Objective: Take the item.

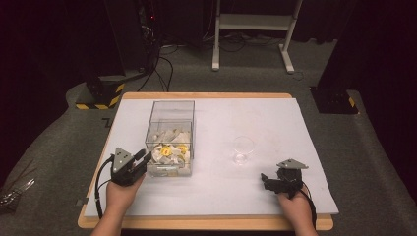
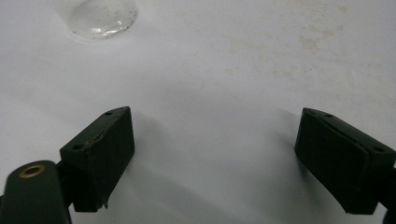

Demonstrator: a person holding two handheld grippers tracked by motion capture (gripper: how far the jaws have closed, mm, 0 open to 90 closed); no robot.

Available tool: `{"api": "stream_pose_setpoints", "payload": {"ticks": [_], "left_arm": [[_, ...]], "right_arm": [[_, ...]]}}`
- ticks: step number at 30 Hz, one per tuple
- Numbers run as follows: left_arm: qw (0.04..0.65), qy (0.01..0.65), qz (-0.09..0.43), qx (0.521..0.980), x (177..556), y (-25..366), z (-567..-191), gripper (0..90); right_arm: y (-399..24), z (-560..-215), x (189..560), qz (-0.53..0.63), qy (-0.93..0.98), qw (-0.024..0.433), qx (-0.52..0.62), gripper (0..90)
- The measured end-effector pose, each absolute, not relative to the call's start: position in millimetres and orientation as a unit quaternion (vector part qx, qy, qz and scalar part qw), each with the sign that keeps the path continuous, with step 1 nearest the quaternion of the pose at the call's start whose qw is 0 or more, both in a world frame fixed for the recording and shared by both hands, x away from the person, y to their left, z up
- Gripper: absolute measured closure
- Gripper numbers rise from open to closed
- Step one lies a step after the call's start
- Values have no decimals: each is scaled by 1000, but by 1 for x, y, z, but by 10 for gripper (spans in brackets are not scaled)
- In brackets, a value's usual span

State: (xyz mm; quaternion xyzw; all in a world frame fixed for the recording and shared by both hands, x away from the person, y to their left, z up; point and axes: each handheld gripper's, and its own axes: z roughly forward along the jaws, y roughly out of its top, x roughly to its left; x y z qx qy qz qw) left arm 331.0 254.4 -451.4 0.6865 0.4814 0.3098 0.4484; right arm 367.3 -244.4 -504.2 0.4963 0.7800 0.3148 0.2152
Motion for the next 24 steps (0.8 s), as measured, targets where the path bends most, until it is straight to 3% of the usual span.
{"api": "stream_pose_setpoints", "payload": {"ticks": [24], "left_arm": [[446, 485, 306, 687, 319, 255, -456, 739]], "right_arm": [[-244, -504, 367, 314, 780, 216, 496, 121]]}}
